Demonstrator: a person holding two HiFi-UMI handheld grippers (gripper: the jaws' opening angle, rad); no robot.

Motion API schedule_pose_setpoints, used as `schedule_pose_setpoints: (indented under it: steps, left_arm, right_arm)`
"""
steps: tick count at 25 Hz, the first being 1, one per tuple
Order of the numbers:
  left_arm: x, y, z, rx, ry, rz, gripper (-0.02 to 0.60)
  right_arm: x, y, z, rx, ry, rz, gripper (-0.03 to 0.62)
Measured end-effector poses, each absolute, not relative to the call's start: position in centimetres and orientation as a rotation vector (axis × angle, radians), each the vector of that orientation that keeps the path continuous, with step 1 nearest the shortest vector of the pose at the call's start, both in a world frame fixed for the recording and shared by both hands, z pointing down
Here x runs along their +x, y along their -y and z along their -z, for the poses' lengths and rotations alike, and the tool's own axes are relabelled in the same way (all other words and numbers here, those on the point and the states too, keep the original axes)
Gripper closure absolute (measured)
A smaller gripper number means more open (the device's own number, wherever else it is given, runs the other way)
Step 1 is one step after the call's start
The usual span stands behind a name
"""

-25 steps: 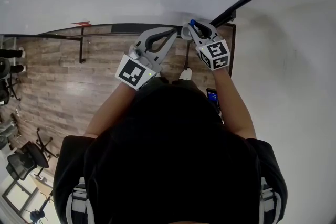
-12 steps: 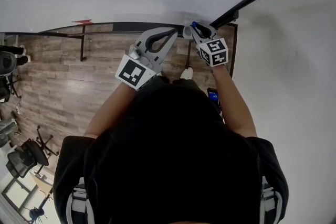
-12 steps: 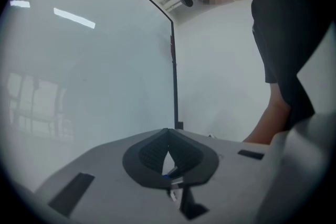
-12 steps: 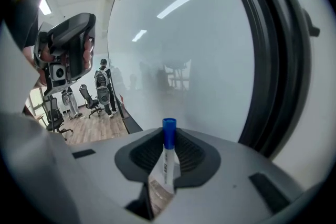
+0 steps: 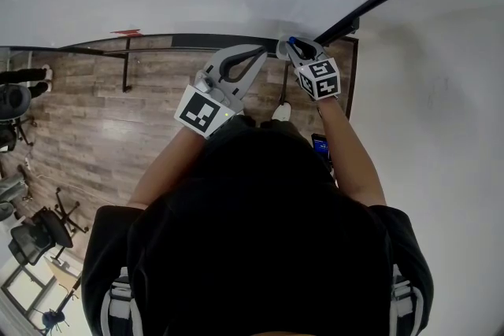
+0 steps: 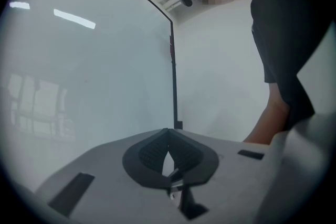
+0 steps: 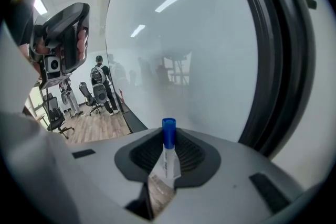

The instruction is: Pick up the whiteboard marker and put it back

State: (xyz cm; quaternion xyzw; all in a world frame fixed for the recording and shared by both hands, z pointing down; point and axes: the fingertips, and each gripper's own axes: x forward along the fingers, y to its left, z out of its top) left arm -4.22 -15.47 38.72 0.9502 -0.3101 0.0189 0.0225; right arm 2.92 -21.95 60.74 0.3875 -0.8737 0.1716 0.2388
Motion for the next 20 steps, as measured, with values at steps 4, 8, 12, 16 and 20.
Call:
schedule_pose_setpoints:
  steps: [4,8,12,16,20]
  left_arm:
    - [-4.49,15.34,-38.67,2.937,0.969,-0.059,0.578]
    - [-4.41,15.29,-38.92,2.936,0.975,-0.068,0.578]
    - [-4.63,15.25,-39.02,2.930,0.984,-0.068,0.578]
    - [-4.77,15.16,-39.03,2.932,0.987,-0.073,0.578]
    - [-4.91,15.11,-39.04,2.930,0.991,-0.068,0.578]
  right_arm:
    - [2.84,22.14,-60.75,1.064,2.389,-0.480,0.526]
    - [3.22,22.29,-61.30,1.074,2.368,-0.483,0.525]
    - [3.28,22.36,-61.58,1.084,2.354,-0.493,0.523]
    - [3.45,22.41,-61.54,1.092,2.349,-0.494,0.523]
    - [3.43,22.25,-60.72,1.100,2.364,-0.487,0.523]
